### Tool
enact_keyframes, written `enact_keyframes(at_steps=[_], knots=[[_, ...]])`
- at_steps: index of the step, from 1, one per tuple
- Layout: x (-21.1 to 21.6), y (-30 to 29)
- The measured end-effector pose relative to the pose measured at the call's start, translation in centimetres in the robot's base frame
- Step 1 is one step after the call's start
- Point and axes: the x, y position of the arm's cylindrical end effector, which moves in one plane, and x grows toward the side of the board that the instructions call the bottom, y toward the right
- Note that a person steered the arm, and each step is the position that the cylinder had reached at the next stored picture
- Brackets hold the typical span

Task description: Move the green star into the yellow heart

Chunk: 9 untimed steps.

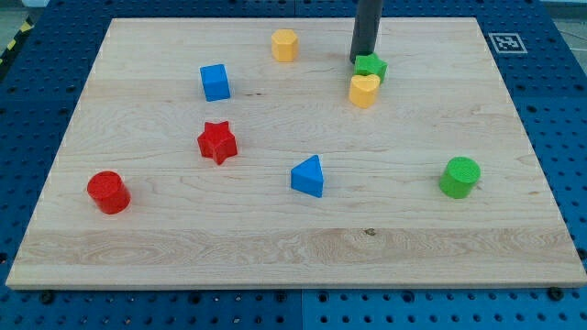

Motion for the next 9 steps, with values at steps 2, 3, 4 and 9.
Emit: enact_keyframes(at_steps=[2, 3, 4, 9], knots=[[-3.8, -3.0], [-3.9, -3.0], [-3.9, -4.3], [-2.9, 4.3]])
